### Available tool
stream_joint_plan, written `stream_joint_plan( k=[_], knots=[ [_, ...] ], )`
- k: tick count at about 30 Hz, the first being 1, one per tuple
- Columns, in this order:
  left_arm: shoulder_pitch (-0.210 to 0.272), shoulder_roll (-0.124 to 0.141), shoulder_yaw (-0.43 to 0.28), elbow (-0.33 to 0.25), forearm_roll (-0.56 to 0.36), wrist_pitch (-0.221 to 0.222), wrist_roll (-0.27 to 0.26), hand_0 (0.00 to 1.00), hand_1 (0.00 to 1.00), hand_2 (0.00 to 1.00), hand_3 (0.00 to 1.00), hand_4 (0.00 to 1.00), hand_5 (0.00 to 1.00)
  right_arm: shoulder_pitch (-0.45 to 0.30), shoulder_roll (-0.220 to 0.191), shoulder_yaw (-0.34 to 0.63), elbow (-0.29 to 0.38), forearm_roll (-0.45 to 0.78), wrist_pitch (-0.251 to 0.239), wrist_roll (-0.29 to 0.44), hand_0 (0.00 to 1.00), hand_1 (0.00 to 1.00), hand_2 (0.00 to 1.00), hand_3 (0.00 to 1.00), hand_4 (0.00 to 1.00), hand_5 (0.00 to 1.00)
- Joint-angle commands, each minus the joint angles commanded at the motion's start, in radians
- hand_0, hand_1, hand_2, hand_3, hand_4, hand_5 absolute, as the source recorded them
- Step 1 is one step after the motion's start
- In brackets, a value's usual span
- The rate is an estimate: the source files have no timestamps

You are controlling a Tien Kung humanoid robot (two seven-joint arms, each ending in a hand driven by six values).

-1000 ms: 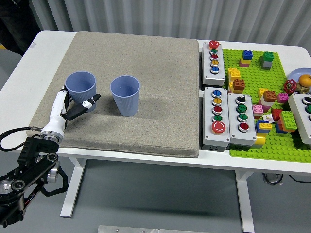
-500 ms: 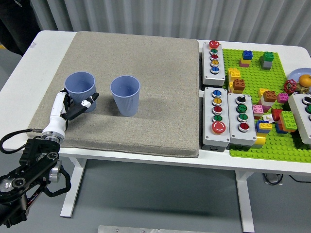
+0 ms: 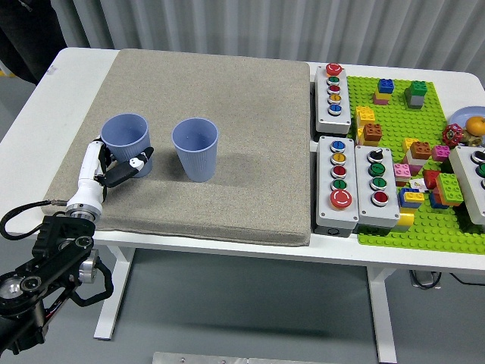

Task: Pick cup pour cup place

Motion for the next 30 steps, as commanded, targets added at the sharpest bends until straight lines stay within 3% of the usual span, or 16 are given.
stream_joint_plan(
  k=[9,18,24,30],
  knots=[
    [0.004,-0.005,0.001,-0.009,-0.013,0.018,-0.016,0.558,0.643,0.931,0.76,0.803,0.165,-0.001,0.0,0.002,0.0,-0.003,0.001,-0.001,0.7,0.628,0.559,0.563,0.002,0.015],
    [0.009,-0.008,-0.012,-0.065,0.028,0.04,-0.016,0.547,0.623,0.919,0.75,0.781,0.136,0.001,-0.001,0.003,0.0,-0.007,0.001,-0.002,0.699,0.627,0.559,0.562,0.002,0.013],
    [0.009,0.002,-0.03,-0.141,0.107,0.06,-0.002,0.54,0.618,0.906,0.743,0.768,0.123,0.001,-0.002,0.002,0.0,-0.005,-0.001,-0.001,0.699,0.628,0.559,0.562,0.002,0.012],
    [-0.011,0.042,-0.035,-0.199,0.262,0.085,0.05,0.535,0.614,0.898,0.74,0.765,0.12,0.001,-0.004,0.002,0.0,-0.005,-0.003,0.001,0.699,0.628,0.559,0.56,0.002,0.01]
  ],
)
